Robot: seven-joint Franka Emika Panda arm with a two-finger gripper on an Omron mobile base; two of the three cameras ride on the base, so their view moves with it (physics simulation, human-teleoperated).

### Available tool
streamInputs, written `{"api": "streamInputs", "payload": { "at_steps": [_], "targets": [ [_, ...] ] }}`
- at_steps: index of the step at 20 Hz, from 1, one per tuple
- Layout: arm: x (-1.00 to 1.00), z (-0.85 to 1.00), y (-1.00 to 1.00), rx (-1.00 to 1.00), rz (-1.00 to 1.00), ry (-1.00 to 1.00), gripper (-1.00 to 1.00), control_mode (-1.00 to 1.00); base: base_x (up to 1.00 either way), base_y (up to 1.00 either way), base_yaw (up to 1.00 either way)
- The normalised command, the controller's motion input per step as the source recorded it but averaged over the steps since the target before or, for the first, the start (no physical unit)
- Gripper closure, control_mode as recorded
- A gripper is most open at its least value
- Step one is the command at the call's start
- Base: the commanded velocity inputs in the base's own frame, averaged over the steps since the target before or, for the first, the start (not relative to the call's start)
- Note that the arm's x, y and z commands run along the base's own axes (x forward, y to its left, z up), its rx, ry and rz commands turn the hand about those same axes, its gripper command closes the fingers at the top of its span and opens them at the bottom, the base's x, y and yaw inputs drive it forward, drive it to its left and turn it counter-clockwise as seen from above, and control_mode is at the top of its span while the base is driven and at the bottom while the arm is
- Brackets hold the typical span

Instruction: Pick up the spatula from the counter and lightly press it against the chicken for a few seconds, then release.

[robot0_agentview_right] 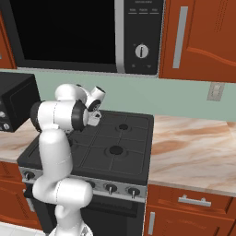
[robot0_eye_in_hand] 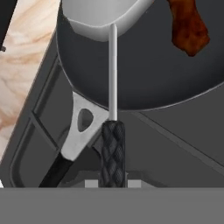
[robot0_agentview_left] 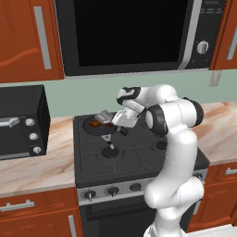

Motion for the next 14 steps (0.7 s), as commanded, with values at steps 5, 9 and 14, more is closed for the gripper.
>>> {"api": "streamInputs", "payload": {
  "at_steps": [5,9,14],
  "targets": [
    [0.2,-0.07,0.05,0.0,-0.01,0.07,1.0,-1.0,0.0,0.0,0.0],
    [0.26,-0.01,0.03,0.0,0.0,0.07,1.0,-1.0,0.0,0.0,0.0],
    [0.27,0.0,0.07,0.0,0.0,0.06,1.0,-1.0,0.0,0.0,0.0]
  ]
}}
